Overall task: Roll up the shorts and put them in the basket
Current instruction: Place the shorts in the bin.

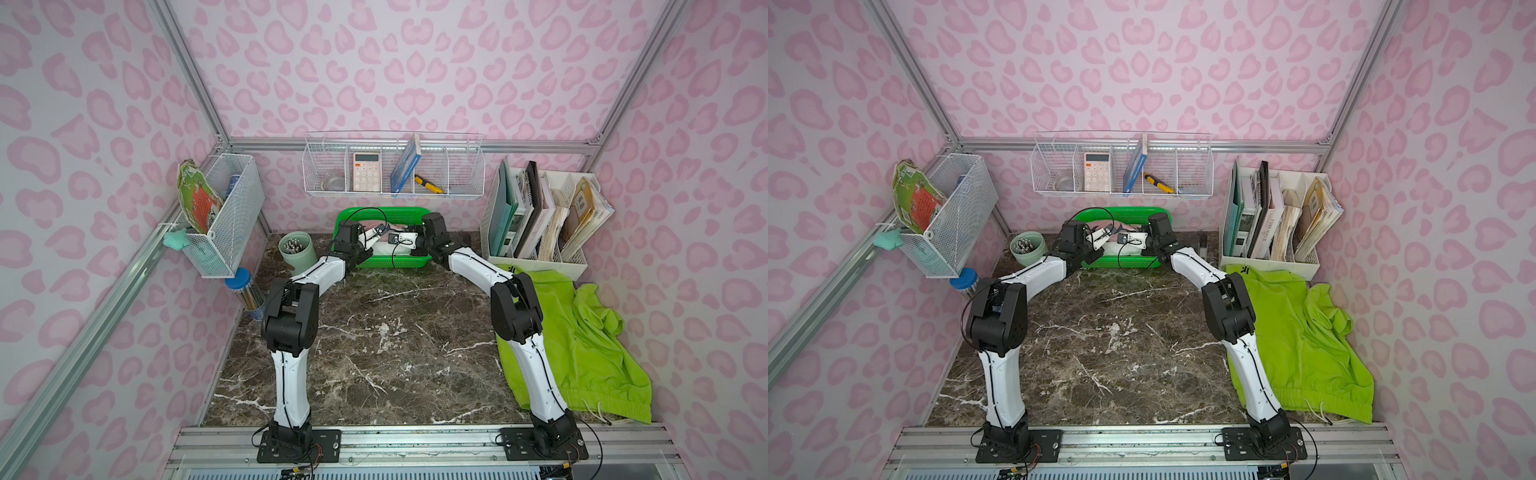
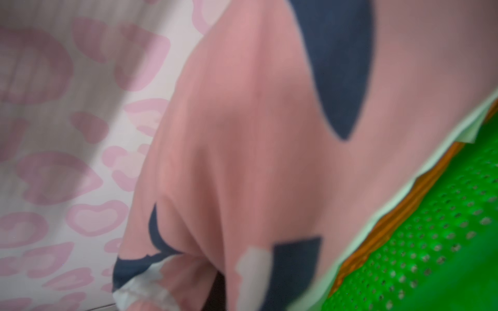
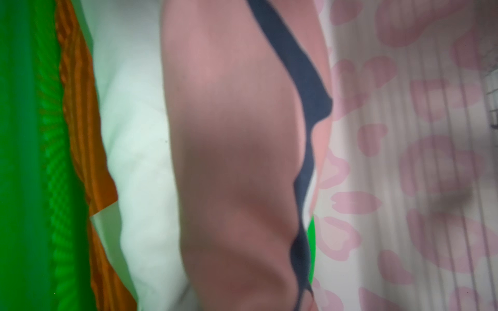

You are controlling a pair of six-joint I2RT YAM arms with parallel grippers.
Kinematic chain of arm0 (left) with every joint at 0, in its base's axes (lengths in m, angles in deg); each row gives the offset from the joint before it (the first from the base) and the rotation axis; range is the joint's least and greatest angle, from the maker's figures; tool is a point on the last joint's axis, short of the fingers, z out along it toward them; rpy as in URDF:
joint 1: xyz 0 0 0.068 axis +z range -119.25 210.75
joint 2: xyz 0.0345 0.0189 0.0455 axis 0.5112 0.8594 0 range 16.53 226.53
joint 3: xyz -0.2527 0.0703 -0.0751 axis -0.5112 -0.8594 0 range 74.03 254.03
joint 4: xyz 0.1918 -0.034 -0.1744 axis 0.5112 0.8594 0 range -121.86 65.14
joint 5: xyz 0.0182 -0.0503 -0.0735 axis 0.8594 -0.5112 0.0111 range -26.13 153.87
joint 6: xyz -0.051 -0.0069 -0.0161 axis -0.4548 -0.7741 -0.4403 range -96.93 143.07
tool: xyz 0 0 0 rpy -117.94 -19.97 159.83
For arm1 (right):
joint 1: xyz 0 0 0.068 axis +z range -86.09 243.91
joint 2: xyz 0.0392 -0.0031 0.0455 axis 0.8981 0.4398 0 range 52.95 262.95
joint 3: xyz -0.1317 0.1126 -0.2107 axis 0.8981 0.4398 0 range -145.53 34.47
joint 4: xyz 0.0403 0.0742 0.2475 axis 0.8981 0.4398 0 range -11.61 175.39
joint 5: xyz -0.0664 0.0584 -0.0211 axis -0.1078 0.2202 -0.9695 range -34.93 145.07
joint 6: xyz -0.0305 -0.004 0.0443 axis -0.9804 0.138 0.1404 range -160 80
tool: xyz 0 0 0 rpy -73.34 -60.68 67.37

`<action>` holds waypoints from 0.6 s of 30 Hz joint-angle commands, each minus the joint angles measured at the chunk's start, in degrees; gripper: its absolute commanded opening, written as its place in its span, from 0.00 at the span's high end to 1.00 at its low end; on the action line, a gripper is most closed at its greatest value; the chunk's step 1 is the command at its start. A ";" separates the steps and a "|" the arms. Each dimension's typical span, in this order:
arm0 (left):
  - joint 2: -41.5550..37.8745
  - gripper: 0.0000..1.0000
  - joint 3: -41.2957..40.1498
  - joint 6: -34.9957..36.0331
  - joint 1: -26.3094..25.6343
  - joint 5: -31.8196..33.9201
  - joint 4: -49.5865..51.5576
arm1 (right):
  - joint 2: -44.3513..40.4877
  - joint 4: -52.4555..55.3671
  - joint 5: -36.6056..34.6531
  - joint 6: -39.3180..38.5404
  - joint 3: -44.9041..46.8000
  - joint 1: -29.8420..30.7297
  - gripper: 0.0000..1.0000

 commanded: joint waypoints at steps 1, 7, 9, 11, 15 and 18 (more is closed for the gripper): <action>-0.02 0.29 0.95 -5.74 1.44 5.62 0.30 | 0.52 5.07 -6.42 -1.04 0.68 -1.18 1.00; -7.35 0.01 -1.17 -14.20 2.88 -4.45 3.40 | 1.62 4.53 -6.27 -0.84 0.17 -1.16 1.00; -11.56 0.01 -2.88 -17.53 3.40 -9.36 4.77 | 1.58 4.38 -5.87 -0.84 0.24 -0.99 1.00; -15.66 0.01 -5.49 -19.20 3.51 -12.71 4.67 | 1.39 3.99 -5.93 -0.92 0.33 -0.96 1.00; -22.79 0.01 -10.43 -23.61 3.68 -15.20 2.84 | 0.86 3.70 -6.28 -1.18 0.17 -0.75 1.00; -25.05 0.02 -11.80 -28.15 3.79 -17.30 -0.82 | 0.37 3.44 -6.17 -1.93 0.71 -0.22 1.00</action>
